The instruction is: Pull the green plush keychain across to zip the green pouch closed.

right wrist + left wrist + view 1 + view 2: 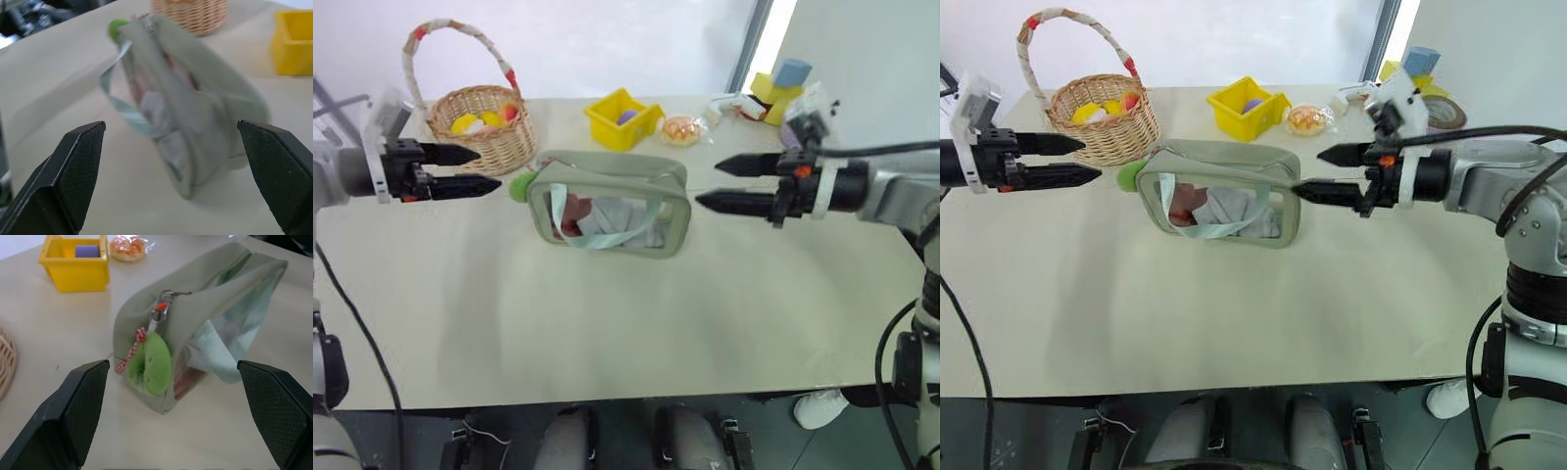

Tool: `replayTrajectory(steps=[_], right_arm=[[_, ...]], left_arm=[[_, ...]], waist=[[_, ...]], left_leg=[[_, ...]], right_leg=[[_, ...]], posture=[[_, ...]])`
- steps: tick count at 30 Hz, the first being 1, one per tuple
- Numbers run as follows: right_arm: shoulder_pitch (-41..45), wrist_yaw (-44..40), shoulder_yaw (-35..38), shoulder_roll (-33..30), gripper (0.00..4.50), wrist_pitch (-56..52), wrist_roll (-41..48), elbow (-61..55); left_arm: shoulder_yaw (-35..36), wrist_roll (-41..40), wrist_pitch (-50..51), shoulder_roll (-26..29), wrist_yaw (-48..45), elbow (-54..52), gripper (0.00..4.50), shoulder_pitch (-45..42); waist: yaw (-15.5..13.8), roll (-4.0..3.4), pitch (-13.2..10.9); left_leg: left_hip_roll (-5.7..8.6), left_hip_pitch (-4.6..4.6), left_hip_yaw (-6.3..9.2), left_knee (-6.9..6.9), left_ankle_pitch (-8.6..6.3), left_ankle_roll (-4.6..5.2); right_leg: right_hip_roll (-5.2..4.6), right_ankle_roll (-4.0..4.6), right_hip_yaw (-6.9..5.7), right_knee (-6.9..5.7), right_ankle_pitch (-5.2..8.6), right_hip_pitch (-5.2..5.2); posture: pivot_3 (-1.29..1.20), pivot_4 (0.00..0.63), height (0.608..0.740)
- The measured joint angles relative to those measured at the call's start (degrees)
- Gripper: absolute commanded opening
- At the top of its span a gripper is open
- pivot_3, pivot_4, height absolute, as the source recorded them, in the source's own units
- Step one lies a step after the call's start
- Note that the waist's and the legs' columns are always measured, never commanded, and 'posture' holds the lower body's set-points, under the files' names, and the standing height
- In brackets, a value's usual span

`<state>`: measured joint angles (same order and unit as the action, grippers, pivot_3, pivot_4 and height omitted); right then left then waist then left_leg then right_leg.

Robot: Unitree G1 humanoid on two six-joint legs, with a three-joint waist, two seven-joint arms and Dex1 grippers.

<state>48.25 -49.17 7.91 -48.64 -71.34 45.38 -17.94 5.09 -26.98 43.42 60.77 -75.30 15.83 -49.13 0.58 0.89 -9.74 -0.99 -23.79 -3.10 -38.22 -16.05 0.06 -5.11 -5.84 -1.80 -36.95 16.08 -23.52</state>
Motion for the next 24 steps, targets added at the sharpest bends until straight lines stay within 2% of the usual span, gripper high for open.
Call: replayTrajectory(steps=[10,13,24], right_arm=[[1.07,1.39,-3.39,-0.09,4.50,3.56,-1.83,1.52],[4.57,1.58,-6.82,1.40,4.50,6.23,-3.95,2.28],[11.26,0.47,-23.63,10.70,4.50,18.53,-16.93,8.86]], left_arm=[[0.25,0.23,0.09,-0.31,2.75,-0.07,4.46,-2.24],[0.29,0.23,0.07,-0.13,2.83,0.09,4.46,-2.22],[3.21,-1.03,1.50,2.34,3.26,-4.10,4.46,3.92]], waist=[[0.23,0.08,-0.04],[0.53,0.08,-0.05],[0.11,0.11,-0.05]], left_leg=[[0.03,-0.39,-0.02,-0.06,0.03,-0.02],[0.03,-0.60,-0.09,-0.08,0.09,-0.11],[0.01,-0.71,-0.06,-0.17,0.10,-0.14]], right_leg=[[0.00,-0.01,0.02,-0.14,-0.01,-0.41],[0.04,-0.02,0.10,-0.27,-0.01,-0.78],[0.05,-0.02,0.08,-0.29,-0.01,-0.82]], posture=[[0.00,0.150,0.739],[0.00,0.150,0.739],[0.00,0.150,0.739]])
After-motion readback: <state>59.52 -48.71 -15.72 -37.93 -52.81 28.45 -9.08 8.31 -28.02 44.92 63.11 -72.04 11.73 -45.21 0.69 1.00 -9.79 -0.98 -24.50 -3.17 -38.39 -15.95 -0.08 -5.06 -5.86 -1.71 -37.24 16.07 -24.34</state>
